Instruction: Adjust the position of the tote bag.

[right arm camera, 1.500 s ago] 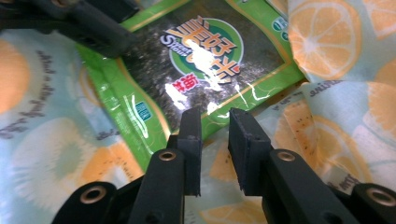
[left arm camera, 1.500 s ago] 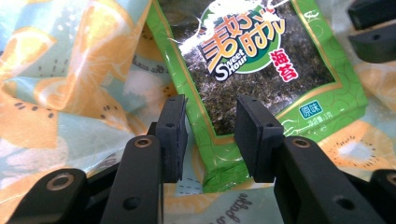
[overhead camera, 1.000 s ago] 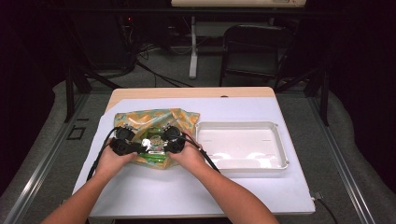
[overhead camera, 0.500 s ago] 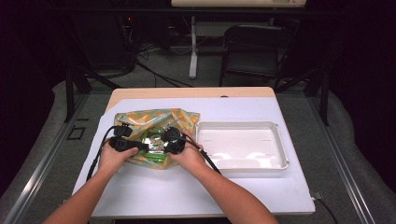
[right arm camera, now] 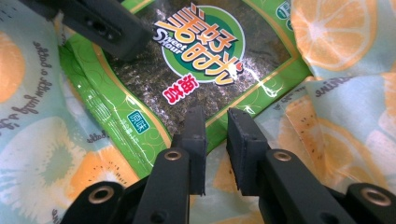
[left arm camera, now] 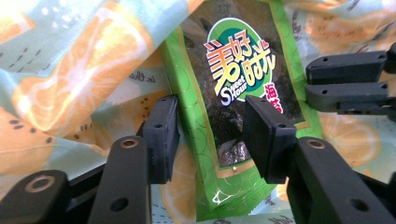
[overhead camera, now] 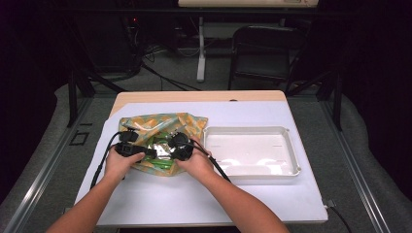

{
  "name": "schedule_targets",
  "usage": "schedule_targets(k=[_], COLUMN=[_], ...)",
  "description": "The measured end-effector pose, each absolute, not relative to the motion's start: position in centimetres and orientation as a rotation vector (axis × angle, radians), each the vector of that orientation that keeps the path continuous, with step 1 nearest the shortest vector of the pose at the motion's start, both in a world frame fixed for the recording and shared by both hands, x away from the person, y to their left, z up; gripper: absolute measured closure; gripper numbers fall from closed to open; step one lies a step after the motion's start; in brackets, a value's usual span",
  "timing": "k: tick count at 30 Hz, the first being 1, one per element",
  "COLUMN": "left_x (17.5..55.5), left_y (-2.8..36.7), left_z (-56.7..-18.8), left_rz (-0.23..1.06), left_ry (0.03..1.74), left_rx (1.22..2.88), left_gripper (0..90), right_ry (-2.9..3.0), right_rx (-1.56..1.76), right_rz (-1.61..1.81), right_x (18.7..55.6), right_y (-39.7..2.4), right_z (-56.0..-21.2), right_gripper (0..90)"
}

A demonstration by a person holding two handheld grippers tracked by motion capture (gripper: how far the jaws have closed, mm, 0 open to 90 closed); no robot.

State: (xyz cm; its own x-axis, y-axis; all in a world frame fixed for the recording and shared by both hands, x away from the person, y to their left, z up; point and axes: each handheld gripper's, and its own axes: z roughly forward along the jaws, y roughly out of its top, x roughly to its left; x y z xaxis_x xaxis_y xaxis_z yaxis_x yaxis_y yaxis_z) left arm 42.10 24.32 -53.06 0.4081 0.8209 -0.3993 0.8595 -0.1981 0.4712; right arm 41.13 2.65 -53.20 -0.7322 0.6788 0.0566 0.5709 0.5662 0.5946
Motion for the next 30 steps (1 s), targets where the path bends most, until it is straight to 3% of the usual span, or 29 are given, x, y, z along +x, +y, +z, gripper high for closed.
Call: schedule_targets(k=[5,16,30], left_x=[42.1,42.3,42.7], left_y=[24.6,24.3,24.5], left_z=[-52.8,-53.3,-53.9], left_rz=[-0.084,-0.095,-0.166], left_ry=[1.424,1.441,1.466], left_rx=[2.024,2.022,1.976], left_gripper=[61.7,54.9,52.5], right_ry=[2.619,2.618,2.617], right_rx=[1.045,1.034,1.035], right_rz=[0.895,0.892,0.894], right_x=[41.1,41.1,41.1], right_y=[2.6,2.7,2.7], right_z=[-53.3,-53.2,-53.3], right_gripper=[77.9,78.1,78.4])
